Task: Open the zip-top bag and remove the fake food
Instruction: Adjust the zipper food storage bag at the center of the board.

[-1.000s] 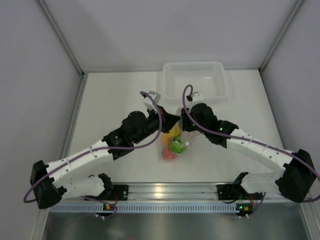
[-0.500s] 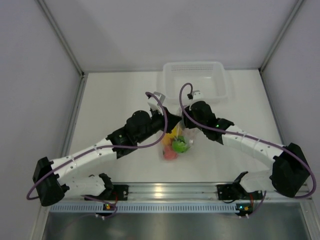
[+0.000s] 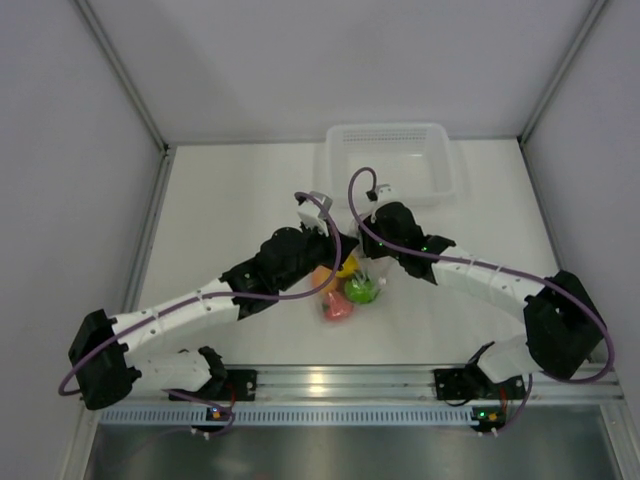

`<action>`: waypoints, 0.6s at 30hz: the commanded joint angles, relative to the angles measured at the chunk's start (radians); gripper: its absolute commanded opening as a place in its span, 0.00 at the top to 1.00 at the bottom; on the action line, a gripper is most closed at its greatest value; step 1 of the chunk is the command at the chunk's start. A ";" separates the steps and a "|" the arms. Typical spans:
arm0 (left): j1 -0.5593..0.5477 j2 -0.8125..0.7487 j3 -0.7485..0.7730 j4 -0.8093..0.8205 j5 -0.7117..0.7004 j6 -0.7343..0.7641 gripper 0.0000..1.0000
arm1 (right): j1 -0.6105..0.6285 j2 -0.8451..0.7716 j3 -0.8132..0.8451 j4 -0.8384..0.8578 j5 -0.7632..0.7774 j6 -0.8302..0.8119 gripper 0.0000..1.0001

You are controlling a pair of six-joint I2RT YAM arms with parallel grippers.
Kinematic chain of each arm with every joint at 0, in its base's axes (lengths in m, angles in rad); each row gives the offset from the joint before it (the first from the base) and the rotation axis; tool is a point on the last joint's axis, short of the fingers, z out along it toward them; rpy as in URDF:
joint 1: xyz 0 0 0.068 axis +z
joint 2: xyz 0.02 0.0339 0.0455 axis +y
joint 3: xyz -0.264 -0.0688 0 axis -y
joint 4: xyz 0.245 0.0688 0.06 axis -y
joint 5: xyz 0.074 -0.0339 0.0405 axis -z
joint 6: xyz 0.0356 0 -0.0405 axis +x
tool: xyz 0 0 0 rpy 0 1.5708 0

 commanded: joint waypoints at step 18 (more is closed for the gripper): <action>-0.004 -0.027 0.006 0.144 0.060 0.008 1.00 | -0.008 -0.098 0.002 -0.058 -0.288 0.124 0.70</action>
